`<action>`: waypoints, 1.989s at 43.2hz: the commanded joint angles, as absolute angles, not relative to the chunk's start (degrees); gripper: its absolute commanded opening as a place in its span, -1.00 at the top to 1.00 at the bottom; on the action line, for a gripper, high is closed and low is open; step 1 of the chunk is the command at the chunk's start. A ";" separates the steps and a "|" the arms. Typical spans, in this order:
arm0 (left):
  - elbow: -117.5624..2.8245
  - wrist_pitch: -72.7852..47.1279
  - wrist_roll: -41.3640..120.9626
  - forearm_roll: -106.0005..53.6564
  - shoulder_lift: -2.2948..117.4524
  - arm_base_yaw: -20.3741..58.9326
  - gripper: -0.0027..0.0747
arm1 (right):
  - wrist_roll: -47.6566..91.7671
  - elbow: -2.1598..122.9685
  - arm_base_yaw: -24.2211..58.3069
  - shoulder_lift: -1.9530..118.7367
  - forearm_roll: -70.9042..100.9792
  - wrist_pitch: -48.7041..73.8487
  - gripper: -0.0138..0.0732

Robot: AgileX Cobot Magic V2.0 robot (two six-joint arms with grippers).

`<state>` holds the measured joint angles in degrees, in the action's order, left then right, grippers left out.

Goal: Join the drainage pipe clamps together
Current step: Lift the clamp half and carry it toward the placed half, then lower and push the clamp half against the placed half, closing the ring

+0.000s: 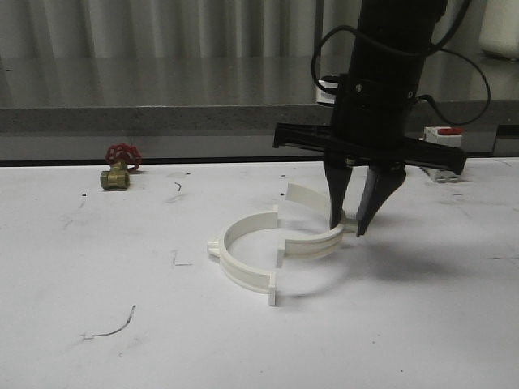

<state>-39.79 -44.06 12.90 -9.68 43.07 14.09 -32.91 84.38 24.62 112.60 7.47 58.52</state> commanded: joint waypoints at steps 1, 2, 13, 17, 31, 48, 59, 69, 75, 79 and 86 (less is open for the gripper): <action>-41.37 -40.47 12.83 -10.32 42.93 13.85 -0.04 | -32.43 86.12 24.56 109.88 7.00 57.57 0.35; -41.37 -40.47 12.83 -10.32 42.93 13.85 -0.04 | -32.09 86.12 24.56 109.88 6.91 57.34 0.35; -41.37 -40.47 12.83 -10.32 42.93 13.85 -0.04 | -31.08 86.12 24.56 109.88 4.47 56.41 0.35; -41.37 -40.47 12.83 -10.32 42.93 13.85 -0.04 | -30.36 86.12 24.56 109.88 4.19 56.28 0.35; -41.37 -40.47 12.83 -10.32 42.93 13.85 -0.04 | -29.50 86.12 24.56 109.88 4.25 55.77 0.35; -41.37 -40.47 12.83 -10.32 42.93 13.85 -0.04 | -29.50 86.12 24.56 109.88 4.25 54.87 0.35; -41.37 -40.47 12.83 -10.32 42.93 13.85 -0.04 | -28.96 86.12 24.56 110.00 4.25 54.65 0.35; -41.37 -40.47 12.83 -10.32 42.93 13.85 -0.04 | -28.96 86.20 24.56 111.86 4.90 55.27 0.35; -41.37 -40.47 12.83 -10.32 42.93 13.85 -0.04 | -28.80 86.29 24.56 112.59 5.75 55.27 0.35; -41.37 -40.47 12.83 -10.32 42.93 13.85 -0.04 | -28.02 86.39 24.56 113.29 6.66 55.35 0.35; -41.37 -40.47 12.83 -10.32 42.93 13.85 -0.04 | -27.14 86.39 24.56 113.80 7.35 55.39 0.35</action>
